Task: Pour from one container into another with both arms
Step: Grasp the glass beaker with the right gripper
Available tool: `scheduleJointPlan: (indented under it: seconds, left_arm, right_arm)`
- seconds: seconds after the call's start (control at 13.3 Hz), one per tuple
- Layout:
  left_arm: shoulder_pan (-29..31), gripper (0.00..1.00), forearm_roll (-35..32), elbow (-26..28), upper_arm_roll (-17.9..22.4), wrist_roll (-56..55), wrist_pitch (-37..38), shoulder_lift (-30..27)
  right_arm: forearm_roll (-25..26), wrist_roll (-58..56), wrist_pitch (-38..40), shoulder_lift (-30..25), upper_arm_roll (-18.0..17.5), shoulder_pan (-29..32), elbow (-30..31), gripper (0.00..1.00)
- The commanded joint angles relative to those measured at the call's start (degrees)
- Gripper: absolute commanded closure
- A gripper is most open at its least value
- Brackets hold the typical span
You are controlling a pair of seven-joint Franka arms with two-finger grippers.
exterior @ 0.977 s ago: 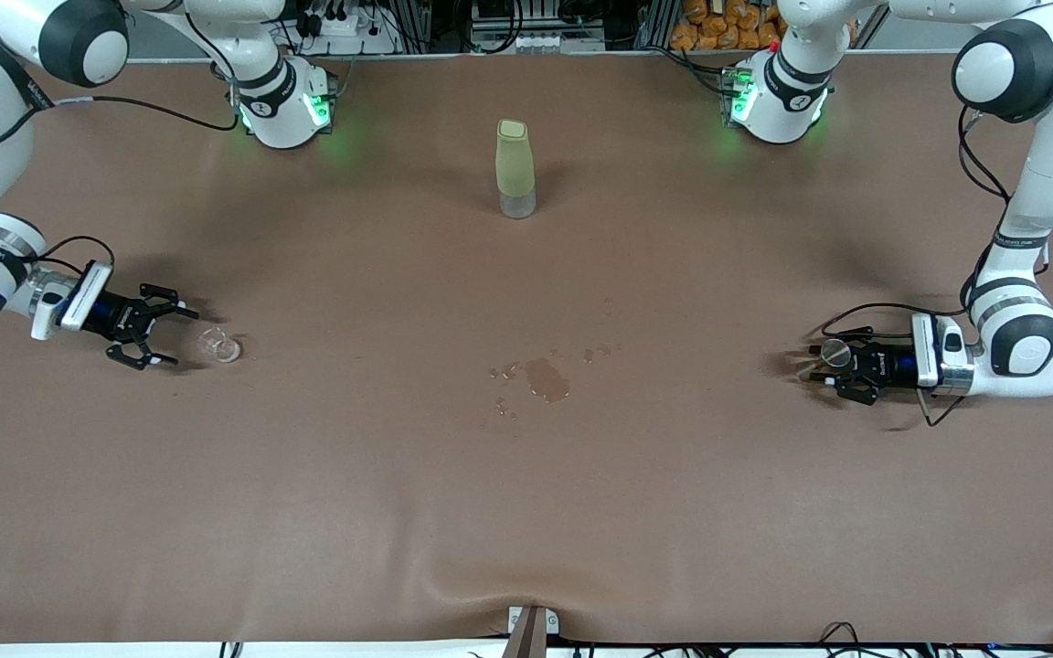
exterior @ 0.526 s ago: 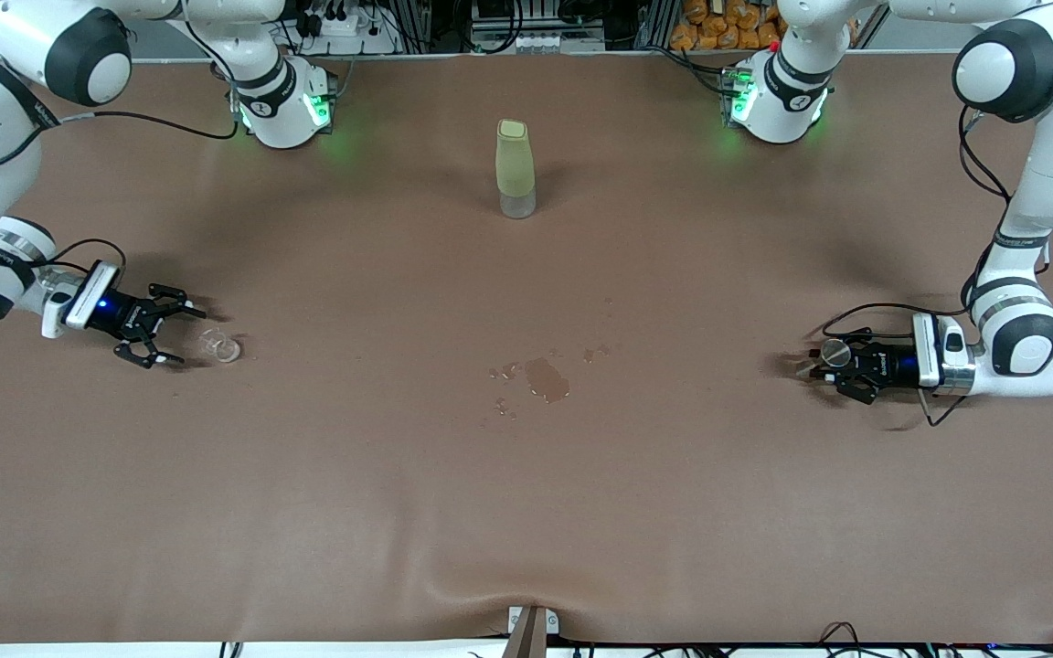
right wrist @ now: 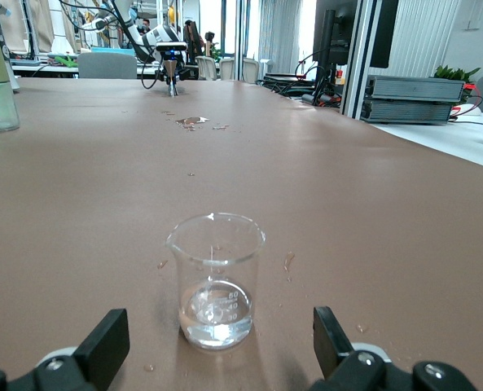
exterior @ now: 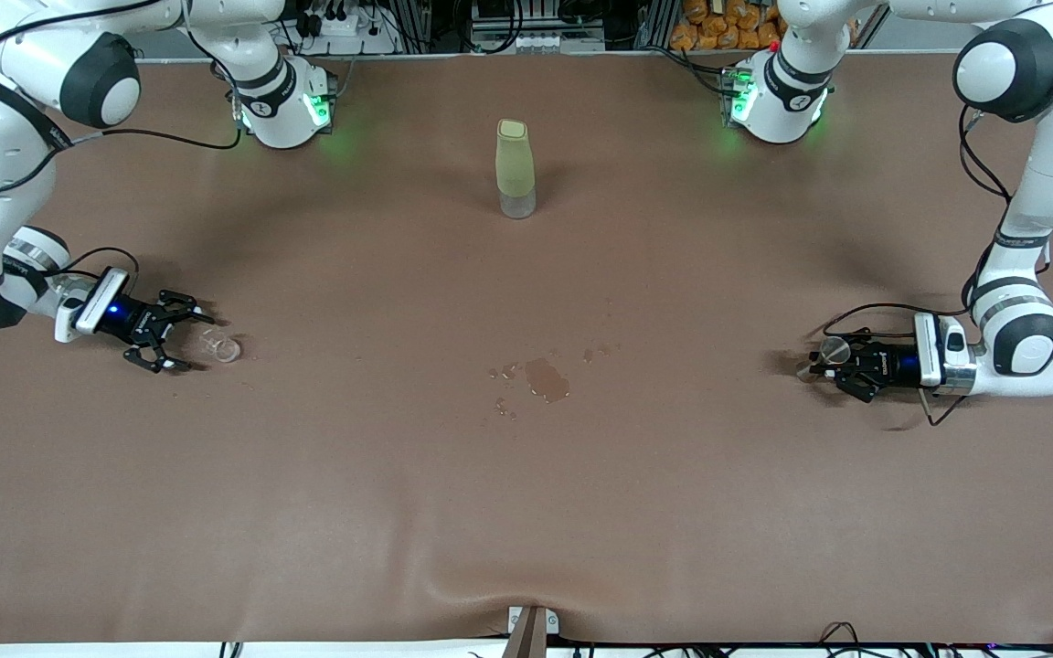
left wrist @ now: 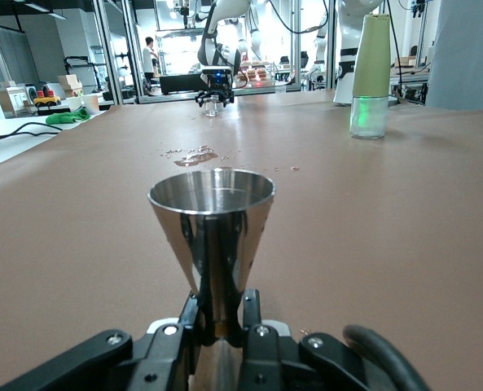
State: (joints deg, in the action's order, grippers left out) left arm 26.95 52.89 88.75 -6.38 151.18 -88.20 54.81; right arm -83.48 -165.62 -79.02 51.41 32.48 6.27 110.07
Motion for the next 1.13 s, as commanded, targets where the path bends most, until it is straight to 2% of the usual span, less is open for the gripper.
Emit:
scheduleJointPlan:
  seconds: [0.0,0.3,0.6,0.83,0.98,1.05]
  left_arm:
    - [-0.5,1.0,1.0,-0.5,0.1,0.4,-0.9,0.3]
    - [-2.4,1.0,2.4,-0.5,-2.1,0.1,-1.0,-0.3]
    - [-8.4,1.0,5.8,-0.5,-3.1,-1.8,-1.2,-1.6]
    - [-15.5,1.0,11.2,-0.3,-3.1,-5.9,-4.9,-2.2]
    - [-20.7,1.0,18.2,-0.1,-3.1,-6.1,-8.5,-2.2]
    - [-23.3,1.0,22.0,-0.1,-3.1,-6.9,-10.1,-2.2]
  right_arm:
    - [-2.4,-23.9,2.1,2.5,0.0,0.8,0.8,0.0]
    - [-4.5,-24.9,3.1,3.5,-1.5,0.3,0.9,0.0]
    - [-6.1,-25.5,3.1,4.6,-3.4,0.1,0.9,0.0]
    - [-7.1,-25.5,2.9,4.7,-5.1,-0.2,0.9,0.0]
    - [-7.1,-25.5,2.8,4.7,-5.5,-0.4,0.9,0.0]
    - [-7.5,-25.5,2.8,4.7,-5.8,-0.6,0.9,0.22]
